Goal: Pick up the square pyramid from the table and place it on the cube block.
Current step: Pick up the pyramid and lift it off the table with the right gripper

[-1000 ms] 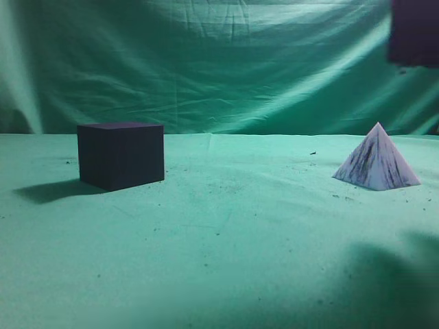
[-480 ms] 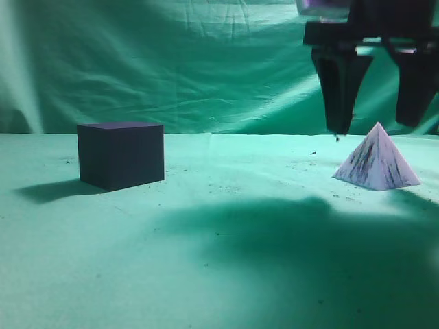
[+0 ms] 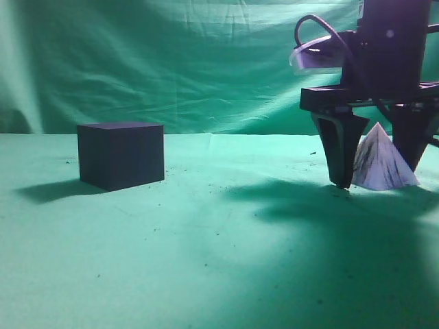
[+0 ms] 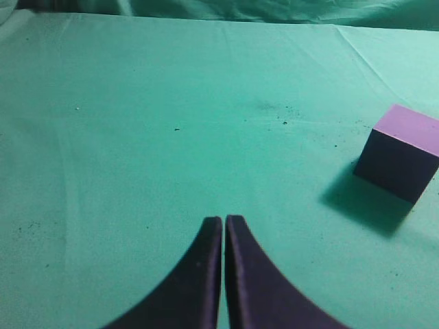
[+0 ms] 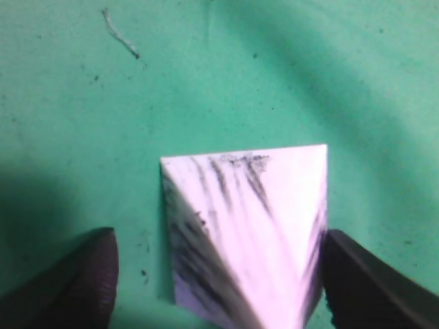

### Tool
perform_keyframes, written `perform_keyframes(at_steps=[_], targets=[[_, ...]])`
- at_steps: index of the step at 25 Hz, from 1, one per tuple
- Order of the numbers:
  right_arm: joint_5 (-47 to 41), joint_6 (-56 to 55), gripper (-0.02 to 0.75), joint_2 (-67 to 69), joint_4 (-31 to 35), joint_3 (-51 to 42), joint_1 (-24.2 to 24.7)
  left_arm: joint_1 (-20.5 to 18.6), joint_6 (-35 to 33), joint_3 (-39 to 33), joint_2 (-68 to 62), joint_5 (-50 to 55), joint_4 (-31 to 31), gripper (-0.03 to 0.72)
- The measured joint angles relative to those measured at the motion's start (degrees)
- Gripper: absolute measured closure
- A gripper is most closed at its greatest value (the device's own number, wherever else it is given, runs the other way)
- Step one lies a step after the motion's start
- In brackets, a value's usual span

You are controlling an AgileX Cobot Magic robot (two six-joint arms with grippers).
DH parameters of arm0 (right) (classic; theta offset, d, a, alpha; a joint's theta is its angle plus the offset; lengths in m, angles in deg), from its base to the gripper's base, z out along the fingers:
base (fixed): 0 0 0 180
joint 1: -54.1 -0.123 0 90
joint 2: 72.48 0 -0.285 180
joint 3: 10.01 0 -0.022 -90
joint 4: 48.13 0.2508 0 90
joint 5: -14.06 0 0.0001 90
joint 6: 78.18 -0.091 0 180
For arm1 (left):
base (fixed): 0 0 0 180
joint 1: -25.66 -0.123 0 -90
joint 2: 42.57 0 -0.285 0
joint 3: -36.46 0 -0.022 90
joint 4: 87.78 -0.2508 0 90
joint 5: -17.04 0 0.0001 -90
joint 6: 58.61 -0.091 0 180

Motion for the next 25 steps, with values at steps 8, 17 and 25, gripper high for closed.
perform_keyframes(at_steps=[8,17,25], targets=[[0.13,0.0,0.299,0.61,-0.77,0.26,0.08,0.0,0.0,0.0,0.0,0.0,0.69,0.688],[-1.83,-0.12,0.352,0.97,-1.8,1.14,0.08,0.0,0.0,0.0,0.0,0.1,1.72,0.688],[-7.47,-0.22,0.352,-2.62,-4.29,10.23,0.12,0.0,0.0,0.0,0.0,0.1,1.72,0.688]])
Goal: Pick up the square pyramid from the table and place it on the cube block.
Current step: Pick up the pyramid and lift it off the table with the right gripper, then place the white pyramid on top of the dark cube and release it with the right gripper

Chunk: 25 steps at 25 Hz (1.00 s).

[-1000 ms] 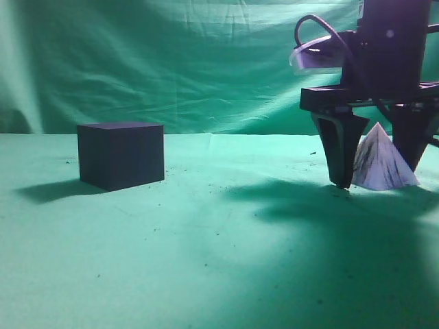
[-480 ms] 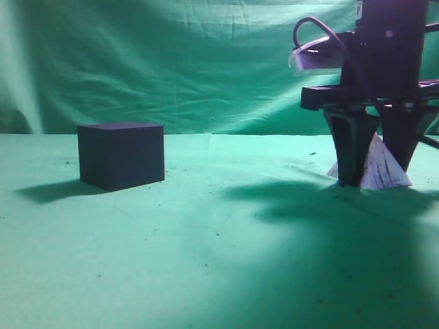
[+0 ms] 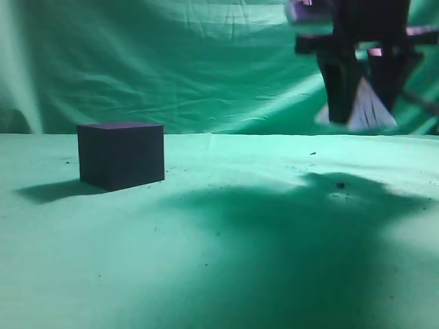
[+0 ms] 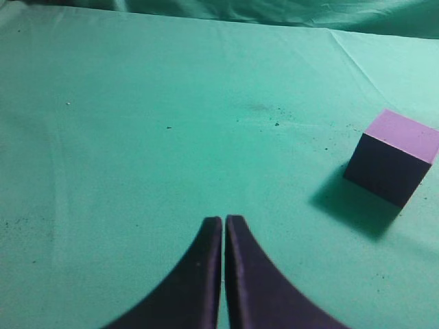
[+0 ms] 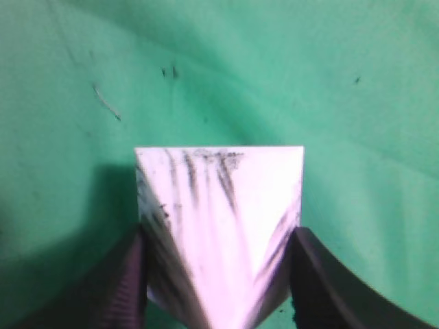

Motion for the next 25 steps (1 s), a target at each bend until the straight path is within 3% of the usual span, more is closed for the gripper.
perform_keyframes(at_steps=[6,14,17,25], targets=[[-11.73,0.29,0.352,-1.75,-0.23,13.28,-3.16,0.0,0.0,0.0,0.0,0.0,0.0,0.688],[-16.08,0.92,0.352,2.4,0.11,26.28,-20.13,0.0,0.0,0.0,0.0,0.0,0.0,0.688],[-16.46,1.16,0.352,7.99,0.37,31.06,-24.46,0.0,0.0,0.0,0.0,0.0,0.0,0.688],[-16.23,1.21,0.352,19.92,1.45,39.97,-26.27,0.0,0.0,0.0,0.0,0.0,0.0,0.688]])
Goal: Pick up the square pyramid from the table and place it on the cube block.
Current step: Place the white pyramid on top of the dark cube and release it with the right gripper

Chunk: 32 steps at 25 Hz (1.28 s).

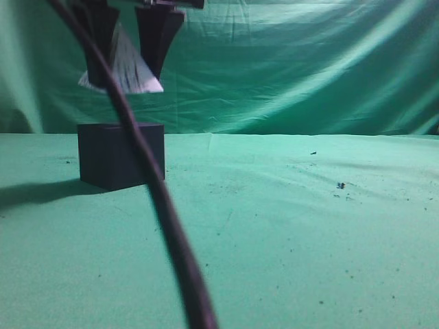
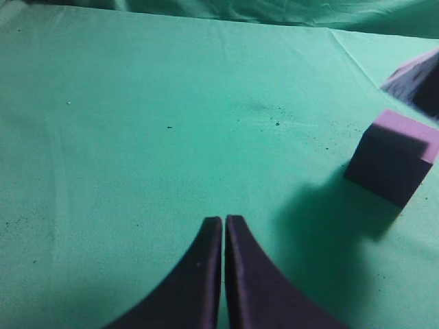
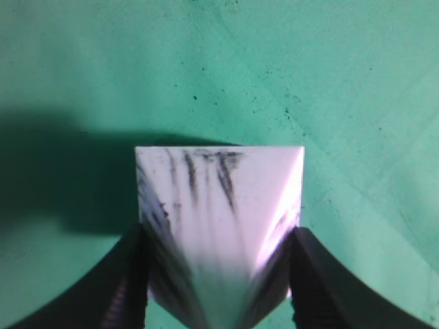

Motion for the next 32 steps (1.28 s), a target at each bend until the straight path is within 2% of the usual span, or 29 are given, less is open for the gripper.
perform_keyframes(at_steps=[16,19,21,24,25,27,30,32], targets=[[0.18,0.09,0.352,3.49,1.6,0.75,0.0,0.0,0.0,0.0,0.0,0.0,0.0,0.688],[-0.03,0.51,0.176,3.94,1.38,1.0,0.0,0.0,0.0,0.0,0.0,0.0,0.0,0.688],[-0.02,0.52,0.095,4.04,1.38,1.9,0.0,0.0,0.0,0.0,0.0,0.0,0.0,0.688],[-0.02,0.52,0.094,2.7,1.62,2.74,0.0,0.0,0.0,0.0,0.0,0.0,0.0,0.688],[-0.15,0.61,0.055,1.7,1.62,2.86,0.0,0.0,0.0,0.0,0.0,0.0,0.0,0.688],[-0.15,0.66,0.069,-0.74,1.62,2.97,0.1,0.0,0.0,0.0,0.0,0.0,0.05,0.688],[-0.28,0.75,0.212,-5.88,1.62,2.97,0.1,0.0,0.0,0.0,0.0,0.0,0.05,0.688],[-0.62,0.75,0.356,-9.91,1.62,2.97,0.1,0.0,0.0,0.0,0.0,0.0,0.05,0.688]])
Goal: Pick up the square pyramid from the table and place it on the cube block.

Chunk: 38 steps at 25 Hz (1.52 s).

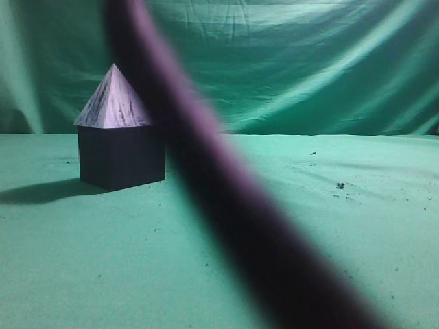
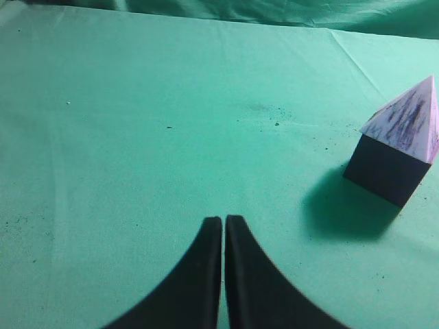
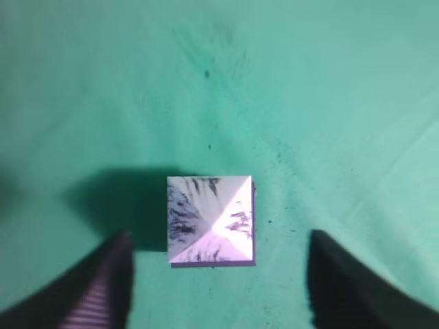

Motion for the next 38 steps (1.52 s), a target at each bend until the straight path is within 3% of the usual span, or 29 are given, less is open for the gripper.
perform_keyframes(at_steps=[3,6,14,22,32,35,38], targets=[[-0.78,0.49,0.608,-7.88,-0.13,-0.58,0.0,0.0,0.0,0.0,0.0,0.0,0.0,0.688],[-1.97,1.19,0.738,-16.07,-1.1,-3.66,0.0,0.0,0.0,0.0,0.0,0.0,0.0,0.688],[-0.34,-5.53,0.738,-38.66,-3.01,-26.82,0.0,0.0,0.0,0.0,0.0,0.0,0.0,0.688],[14.23,-8.9,0.738,-60.51,-2.99,-52.32,0.0,0.0,0.0,0.0,0.0,0.0,0.0,0.688],[8.4,-8.99,0.738,-76.73,-1.68,-63.06,0.0,0.0,0.0,0.0,0.0,0.0,0.0,0.688],[11.98,-8.87,0.738,-80.16,-2.59,-67.41,0.61,0.0,0.0,0.0,0.0,0.0,0.0,0.688],[22.23,-6.31,0.738,-85.75,-2.44,-75.53,5.5,0.0,0.0,0.0,0.0,0.0,0.0,0.688]])
